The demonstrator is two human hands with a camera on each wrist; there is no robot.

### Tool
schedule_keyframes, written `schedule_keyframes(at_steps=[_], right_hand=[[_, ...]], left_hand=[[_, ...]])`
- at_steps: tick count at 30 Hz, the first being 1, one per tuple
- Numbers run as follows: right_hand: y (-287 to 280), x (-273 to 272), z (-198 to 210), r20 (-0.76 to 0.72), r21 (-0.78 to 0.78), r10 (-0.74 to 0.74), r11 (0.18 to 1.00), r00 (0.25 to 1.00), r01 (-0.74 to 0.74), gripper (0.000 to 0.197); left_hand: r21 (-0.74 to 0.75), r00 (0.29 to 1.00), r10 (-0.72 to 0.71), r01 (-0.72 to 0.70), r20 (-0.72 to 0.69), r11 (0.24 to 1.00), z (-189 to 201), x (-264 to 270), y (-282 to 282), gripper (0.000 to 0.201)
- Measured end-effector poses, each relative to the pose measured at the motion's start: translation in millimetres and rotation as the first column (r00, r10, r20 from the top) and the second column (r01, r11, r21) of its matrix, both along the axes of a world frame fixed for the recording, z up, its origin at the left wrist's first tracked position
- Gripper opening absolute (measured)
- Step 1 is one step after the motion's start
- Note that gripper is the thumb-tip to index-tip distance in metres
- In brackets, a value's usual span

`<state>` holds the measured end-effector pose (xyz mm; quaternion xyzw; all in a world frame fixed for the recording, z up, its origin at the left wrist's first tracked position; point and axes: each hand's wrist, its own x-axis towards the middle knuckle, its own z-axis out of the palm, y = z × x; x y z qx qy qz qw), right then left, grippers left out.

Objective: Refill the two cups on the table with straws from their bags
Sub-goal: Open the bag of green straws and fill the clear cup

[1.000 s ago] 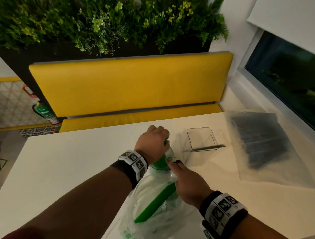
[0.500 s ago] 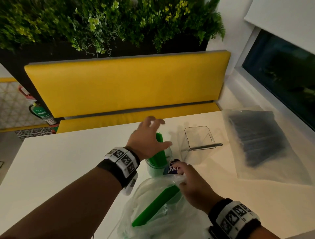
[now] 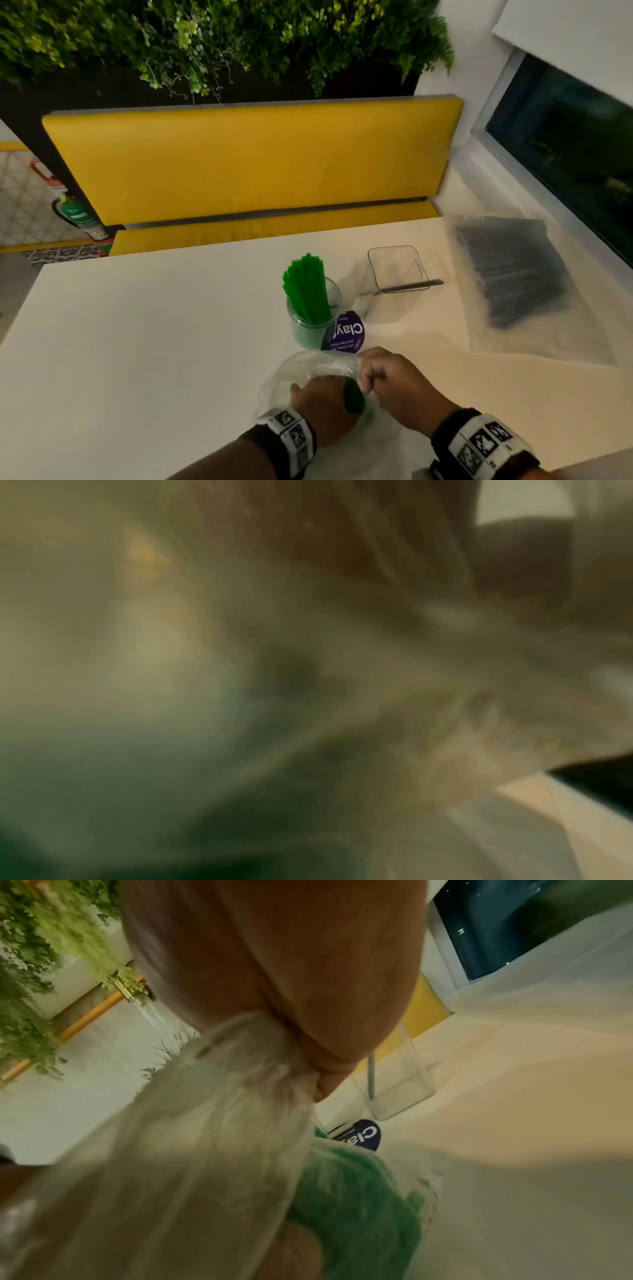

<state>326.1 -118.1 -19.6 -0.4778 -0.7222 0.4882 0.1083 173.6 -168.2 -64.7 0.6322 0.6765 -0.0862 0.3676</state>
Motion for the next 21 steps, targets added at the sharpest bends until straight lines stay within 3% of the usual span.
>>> schedule_keyframes(at_steps=[2, 5, 9, 13, 16, 19, 21], right_hand=[[-3, 4, 1, 0.038, 0.038, -0.005, 0.999, 0.999, 0.003, 0.051], [-5, 9, 0, 0.124, 0.122, -0.053, 0.992, 0.991, 0.038, 0.041], [-1, 17, -5, 0.162, 0.23, -0.149, 0.967, 0.975, 0.109, 0.045], [1, 17, -1, 0.15, 0.22, -0.152, 0.969, 0.977, 0.117, 0.043], [-2, 14, 5, 0.211, 0.209, -0.147, 0.973, 0.966, 0.102, 0.033], [-3, 4, 18, 0.337, 0.199, -0.106, 0.979, 0.936, 0.039, 0.028], [-3, -5, 23, 0.387, 0.203, -0.048, 0.979, 0.921, -0.034, 0.054]], left_hand=[[-0.003, 1.0, -0.014, 0.014, -0.015, 1.0, 1, 1, -1, 0.047], [0.063, 0.994, 0.011, -0.018, 0.113, 0.998, 18, -4, -1, 0.04], [0.139, 0.952, -0.03, -0.014, 0.304, 0.99, 49, -13, -3, 0.02], [0.176, 0.898, -0.007, -0.079, 0.441, 0.981, 71, -21, -7, 0.025], [0.157, 0.859, -0.048, -0.038, 0.509, 0.987, 88, -25, -9, 0.015], [0.159, 0.716, 0.001, -0.157, 0.698, 0.975, 129, -36, -5, 0.01], [0.172, 0.546, 0.067, -0.376, 0.835, 0.91, 164, -51, 5, 0.006]])
